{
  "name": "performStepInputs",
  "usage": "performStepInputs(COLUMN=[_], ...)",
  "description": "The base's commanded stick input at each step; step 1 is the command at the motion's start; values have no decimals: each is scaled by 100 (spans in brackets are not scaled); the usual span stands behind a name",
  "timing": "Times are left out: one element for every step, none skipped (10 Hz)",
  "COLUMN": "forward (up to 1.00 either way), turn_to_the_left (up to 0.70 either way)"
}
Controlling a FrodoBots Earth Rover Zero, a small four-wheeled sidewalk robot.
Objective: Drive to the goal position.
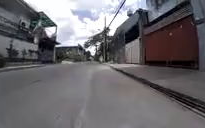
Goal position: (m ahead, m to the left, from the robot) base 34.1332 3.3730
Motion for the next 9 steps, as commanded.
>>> performStepInputs(forward=[100,100,100,100,100,100,100,100,100], turn_to_the_left=[-40,-31,-16,-4,0,0,0,0,0])
